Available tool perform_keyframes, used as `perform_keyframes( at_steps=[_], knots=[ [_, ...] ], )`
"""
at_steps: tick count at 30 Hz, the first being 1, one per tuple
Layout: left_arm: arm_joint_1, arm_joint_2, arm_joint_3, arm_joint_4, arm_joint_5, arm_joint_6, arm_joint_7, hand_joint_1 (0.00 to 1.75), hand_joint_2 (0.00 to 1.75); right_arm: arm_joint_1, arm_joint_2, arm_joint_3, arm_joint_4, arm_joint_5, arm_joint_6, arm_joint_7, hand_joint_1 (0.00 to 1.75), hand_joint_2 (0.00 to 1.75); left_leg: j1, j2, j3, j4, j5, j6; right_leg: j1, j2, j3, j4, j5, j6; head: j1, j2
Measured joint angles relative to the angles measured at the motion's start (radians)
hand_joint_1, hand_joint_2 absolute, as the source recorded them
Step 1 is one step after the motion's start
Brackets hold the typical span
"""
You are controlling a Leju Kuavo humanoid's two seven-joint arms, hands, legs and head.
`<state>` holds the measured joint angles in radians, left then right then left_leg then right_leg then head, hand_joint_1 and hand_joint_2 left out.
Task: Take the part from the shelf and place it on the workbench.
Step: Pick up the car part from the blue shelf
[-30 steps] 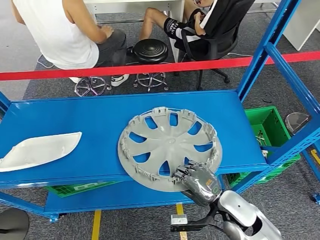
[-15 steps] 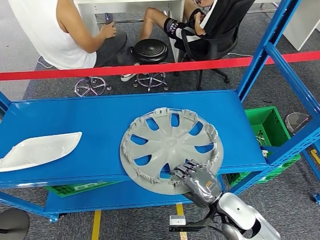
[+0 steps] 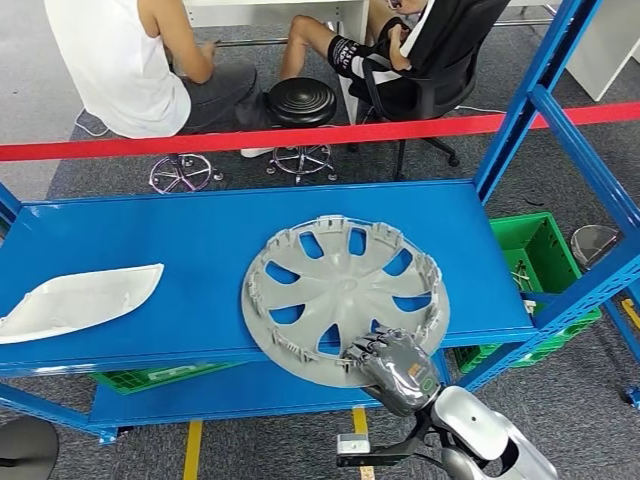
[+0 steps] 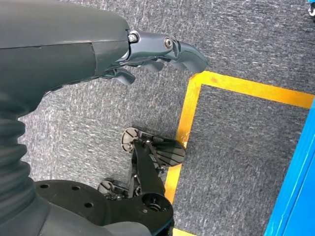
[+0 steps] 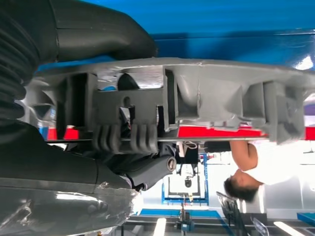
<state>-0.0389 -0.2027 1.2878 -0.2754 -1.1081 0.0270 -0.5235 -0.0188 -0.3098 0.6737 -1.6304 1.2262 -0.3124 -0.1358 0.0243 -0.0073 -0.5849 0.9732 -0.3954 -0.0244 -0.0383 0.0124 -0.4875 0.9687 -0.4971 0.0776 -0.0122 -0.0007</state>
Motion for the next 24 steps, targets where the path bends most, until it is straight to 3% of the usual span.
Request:
perform_keyframes(
  at_steps=[15,24],
  knots=[
    [0.000,0.001,0.004,0.000,-0.001,0.001,-0.026,0.00,1.75,0.010,0.000,0.000,-0.006,0.011,-0.033,-0.008,1.75,1.75,0.000,0.000,0.000,0.000,0.000,0.000,0.000,0.000,0.000,0.000,0.000,0.000,0.000,0.000],
    [-0.001,0.002,0.020,0.000,0.004,0.038,-0.018,0.00,1.75,0.043,0.017,-0.003,-0.023,0.018,-0.113,-0.017,1.75,1.75,-0.004,-0.001,-0.002,0.005,-0.004,0.004,-0.003,0.000,0.001,-0.003,0.000,0.002,0.000,0.000]
  ],
)
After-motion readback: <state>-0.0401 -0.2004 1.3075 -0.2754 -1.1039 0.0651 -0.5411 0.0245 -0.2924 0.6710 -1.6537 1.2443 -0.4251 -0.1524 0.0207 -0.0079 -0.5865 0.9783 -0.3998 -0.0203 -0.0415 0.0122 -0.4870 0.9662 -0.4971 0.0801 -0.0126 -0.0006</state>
